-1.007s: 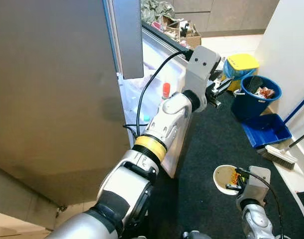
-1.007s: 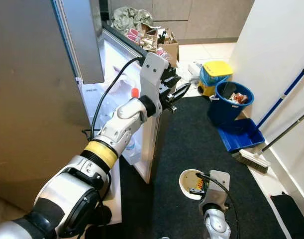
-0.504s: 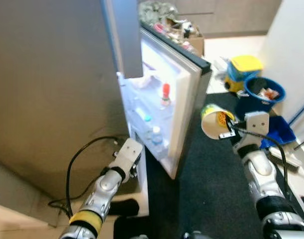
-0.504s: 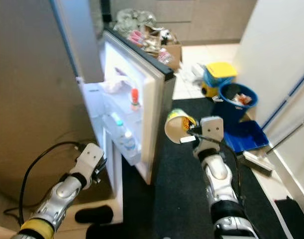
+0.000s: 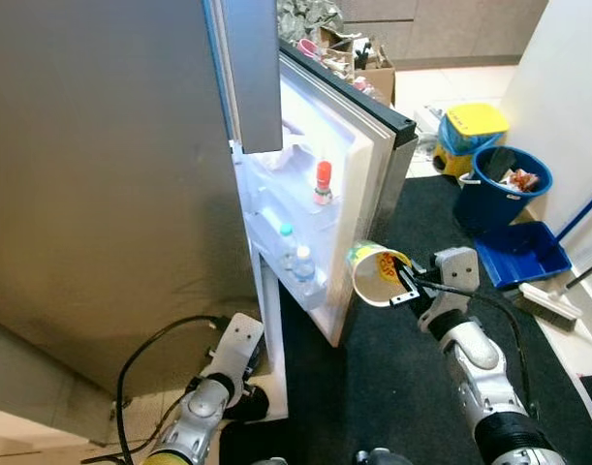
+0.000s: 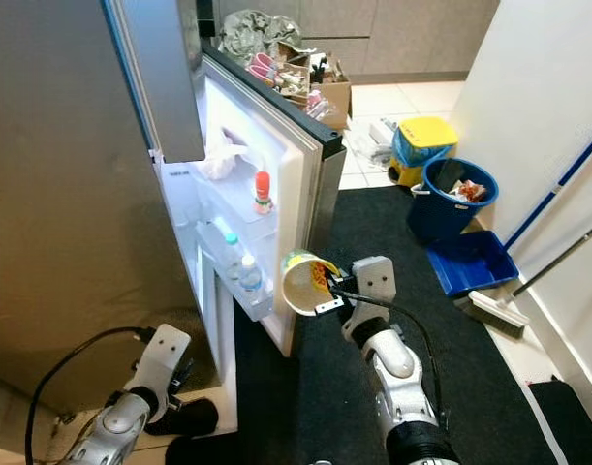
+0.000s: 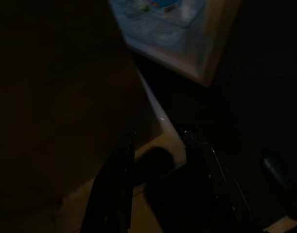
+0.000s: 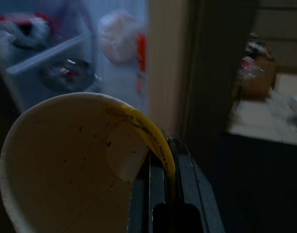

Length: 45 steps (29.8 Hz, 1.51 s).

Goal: Restocking fridge

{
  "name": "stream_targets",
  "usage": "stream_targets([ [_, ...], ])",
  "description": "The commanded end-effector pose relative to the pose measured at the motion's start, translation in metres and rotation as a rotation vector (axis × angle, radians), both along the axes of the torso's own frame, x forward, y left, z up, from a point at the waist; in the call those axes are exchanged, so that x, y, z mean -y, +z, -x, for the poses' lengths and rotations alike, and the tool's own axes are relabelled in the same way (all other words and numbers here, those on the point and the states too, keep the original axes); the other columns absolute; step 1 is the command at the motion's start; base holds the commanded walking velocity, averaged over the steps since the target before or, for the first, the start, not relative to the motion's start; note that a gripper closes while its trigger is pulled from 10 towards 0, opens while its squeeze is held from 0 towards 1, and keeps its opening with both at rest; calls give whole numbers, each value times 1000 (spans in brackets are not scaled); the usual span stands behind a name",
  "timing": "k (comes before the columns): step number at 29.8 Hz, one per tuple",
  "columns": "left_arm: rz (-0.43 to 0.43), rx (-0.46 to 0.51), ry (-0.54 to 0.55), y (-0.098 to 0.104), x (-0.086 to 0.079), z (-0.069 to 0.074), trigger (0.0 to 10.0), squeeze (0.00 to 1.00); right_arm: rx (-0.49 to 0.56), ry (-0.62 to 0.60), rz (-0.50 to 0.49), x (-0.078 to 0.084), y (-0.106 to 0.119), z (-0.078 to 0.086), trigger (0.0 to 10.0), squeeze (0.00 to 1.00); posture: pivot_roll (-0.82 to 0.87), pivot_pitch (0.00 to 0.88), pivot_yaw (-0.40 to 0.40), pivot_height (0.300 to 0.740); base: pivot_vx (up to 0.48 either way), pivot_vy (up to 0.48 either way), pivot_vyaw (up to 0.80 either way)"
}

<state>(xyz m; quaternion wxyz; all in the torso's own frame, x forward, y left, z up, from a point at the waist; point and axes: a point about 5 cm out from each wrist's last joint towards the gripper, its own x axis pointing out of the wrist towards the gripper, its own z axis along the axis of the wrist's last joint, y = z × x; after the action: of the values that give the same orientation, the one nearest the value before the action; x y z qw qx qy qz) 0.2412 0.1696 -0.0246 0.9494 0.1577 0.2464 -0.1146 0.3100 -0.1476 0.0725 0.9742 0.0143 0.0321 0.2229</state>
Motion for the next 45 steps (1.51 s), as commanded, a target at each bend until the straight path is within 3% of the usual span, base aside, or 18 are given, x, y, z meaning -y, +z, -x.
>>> stream_targets([
  [1,-41,-45,18,-8,-12,11,10000,0,6,90,-4,-9,8,-5,10000,0,-14,107,-17,740,0,0,0],
  [5,-54,-50,31,-9,-19,15,10000,0,16,148,9,-15,16,-12,10000,0,-1,116,-16,740,0,0,0],
  [6,-71,-51,56,-9,-30,20,10000,0,33,182,38,-17,30,-28,10000,0,24,130,-12,740,0,0,0],
  [9,-86,-46,76,-9,-39,26,10000,0,49,175,80,-14,45,-44,10000,0,55,146,-10,740,0,0,0],
  [11,-86,-46,76,-9,-39,26,10000,0,49,175,80,-14,45,-44,10000,0,55,146,-10,740,0,0,0],
  [17,-105,-26,130,-5,-55,37,10000,0,63,86,163,6,72,-69,10000,0,116,181,-7,740,0,0,0],
  [19,-105,-26,130,-5,-55,37,10000,0,63,86,163,6,72,-69,10000,0,116,181,-7,740,0,0,0],
  [21,-121,-23,143,-3,-63,49,10000,0,67,31,205,23,86,-77,10000,0,150,198,-2,740,0,0,0],
  [22,-121,-23,143,-3,-63,49,10000,0,67,31,205,23,86,-77,10000,0,150,198,-2,740,0,0,0],
  [25,-133,-20,151,0,-69,60,10000,0,62,-114,251,58,103,-84,10000,0,166,206,3,740,0,0,0],
  [27,-133,-20,151,0,-69,60,10000,0,62,-114,251,58,103,-84,10000,0,166,206,3,740,0,0,0],
  [31,-135,-16,151,2,-69,60,10000,0,93,-409,322,115,125,-81,10000,0,158,208,10,740,0,0,0],
  [33,-135,-16,151,2,-69,60,10000,0,93,-409,322,115,125,-81,10000,0,158,208,10,740,0,0,0],
  [36,-131,-14,144,4,-66,57,10000,0,129,-686,339,169,143,-66,10000,0,139,203,12,740,0,0,0],
  [37,-131,-14,144,4,-66,57,10000,0,129,-686,339,169,143,-66,10000,0,139,203,12,740,0,0,0],
  [38,-128,-14,140,4,-65,56,10000,0,140,-744,351,183,148,-60,10000,0,127,200,13,740,0,0,0],
  [40,-127,-16,136,5,-63,55,10000,0,148,-780,356,193,149,-55,10000,0,119,198,13,740,0,0,0],
  [45,-120,-21,124,4,-58,51,10000,0,136,-771,349,194,134,-49,10000,0,103,190,14,740,0,0,0],
])
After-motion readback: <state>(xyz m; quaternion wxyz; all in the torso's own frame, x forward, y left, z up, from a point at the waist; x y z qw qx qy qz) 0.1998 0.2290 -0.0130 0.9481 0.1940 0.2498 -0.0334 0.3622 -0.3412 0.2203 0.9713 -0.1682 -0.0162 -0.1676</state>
